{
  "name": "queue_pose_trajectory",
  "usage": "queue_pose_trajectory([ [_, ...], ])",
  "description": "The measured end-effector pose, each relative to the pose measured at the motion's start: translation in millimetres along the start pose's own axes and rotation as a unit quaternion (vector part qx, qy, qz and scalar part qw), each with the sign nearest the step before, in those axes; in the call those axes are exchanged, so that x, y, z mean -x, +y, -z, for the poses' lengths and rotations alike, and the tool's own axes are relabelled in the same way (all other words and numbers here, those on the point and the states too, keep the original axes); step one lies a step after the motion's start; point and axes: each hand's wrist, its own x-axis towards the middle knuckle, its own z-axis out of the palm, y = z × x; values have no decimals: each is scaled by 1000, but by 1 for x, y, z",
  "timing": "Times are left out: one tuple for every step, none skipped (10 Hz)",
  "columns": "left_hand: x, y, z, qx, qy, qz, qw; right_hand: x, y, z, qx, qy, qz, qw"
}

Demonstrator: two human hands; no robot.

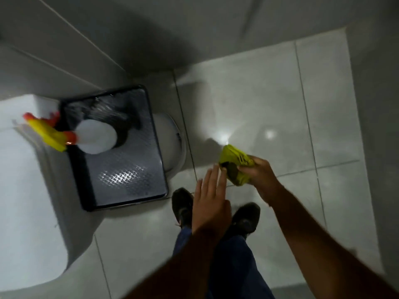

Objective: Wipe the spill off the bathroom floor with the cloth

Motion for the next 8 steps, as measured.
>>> queue_pose_trajectory([
  [36,11,43,-12,53,-23,998,47,-44,-29,-29,-101,27,994],
  [69,-3,77,3,99,25,995,80,-77,-98,45,-153,69,985],
  [104,-38,96,17,132,133,982,97,-80,-180,165,-165,164,958],
  [122,-73,110,24,156,229,960,104,-56,-246,393,-39,249,884],
  [123,-101,125,46,189,286,938,101,-28,-295,483,-1,273,832],
  [123,-118,131,74,225,336,912,88,-6,-323,553,-26,237,798],
  [119,-138,132,64,249,352,900,88,1,-333,597,-95,193,772],
  [109,-138,137,25,210,286,935,99,-3,-297,567,-62,242,785],
])
